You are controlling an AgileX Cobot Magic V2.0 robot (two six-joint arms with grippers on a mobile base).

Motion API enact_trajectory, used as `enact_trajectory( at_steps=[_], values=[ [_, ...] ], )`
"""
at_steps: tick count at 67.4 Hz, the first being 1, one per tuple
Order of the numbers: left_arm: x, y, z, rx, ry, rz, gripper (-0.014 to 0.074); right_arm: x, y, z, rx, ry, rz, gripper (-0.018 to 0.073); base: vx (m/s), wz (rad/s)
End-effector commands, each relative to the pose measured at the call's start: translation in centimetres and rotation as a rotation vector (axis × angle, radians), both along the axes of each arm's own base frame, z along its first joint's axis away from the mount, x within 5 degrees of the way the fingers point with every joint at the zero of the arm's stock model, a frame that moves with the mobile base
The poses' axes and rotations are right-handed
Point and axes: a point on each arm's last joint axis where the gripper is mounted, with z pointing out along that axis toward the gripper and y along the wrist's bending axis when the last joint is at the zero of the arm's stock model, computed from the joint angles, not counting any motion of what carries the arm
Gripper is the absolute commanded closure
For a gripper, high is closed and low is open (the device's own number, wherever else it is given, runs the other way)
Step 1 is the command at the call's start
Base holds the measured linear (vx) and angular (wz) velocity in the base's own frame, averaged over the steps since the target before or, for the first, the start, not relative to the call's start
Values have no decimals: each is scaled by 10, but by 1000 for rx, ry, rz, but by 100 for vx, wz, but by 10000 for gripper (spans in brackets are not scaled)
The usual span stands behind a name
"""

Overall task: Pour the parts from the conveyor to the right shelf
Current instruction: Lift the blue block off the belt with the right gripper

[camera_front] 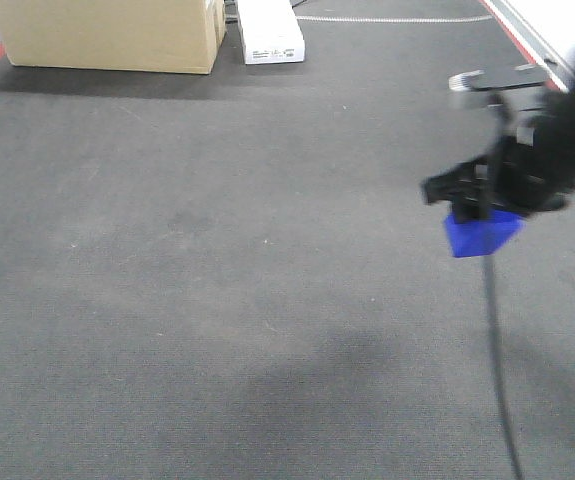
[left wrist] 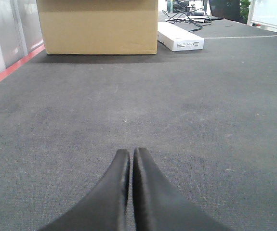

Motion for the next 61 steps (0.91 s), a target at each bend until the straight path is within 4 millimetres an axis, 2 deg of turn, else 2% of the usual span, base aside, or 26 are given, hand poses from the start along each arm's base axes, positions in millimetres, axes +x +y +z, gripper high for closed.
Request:
enact_trajectory(
  at_steps=[1, 9, 18, 28, 37, 46, 53, 61],
  values=[
    [-1, 0, 13, -11, -96, -7, 603, -39, -12, 40, 33, -246, 15, 568, 0, 0],
    [-1, 0, 13, -11, -96, -7, 603, -89, -22, 51, 72, -402, 22, 568, 0, 0],
    [-1, 0, 13, -11, -96, -7, 603, -147, -34, 55, 124, -586, 28, 568, 0, 0],
    [-1, 0, 13, -11, -96, -7, 603, -205, -47, 38, 162, -765, 38, 568, 0, 0],
    [-1, 0, 13, -11, -96, -7, 603, -253, -58, 11, 182, -902, 41, 567, 0, 0],
    [-1, 0, 13, -11, -96, -7, 603, -271, -62, -22, 190, -924, 40, 567, 0, 0],
    [-1, 0, 13, -11, -96, -7, 603, -270, -62, -43, 182, -905, 43, 567, 0, 0],
    [-1, 0, 13, -11, -96, -7, 603, -265, -60, -52, 176, -924, 53, 567, 0, 0]
  ],
)
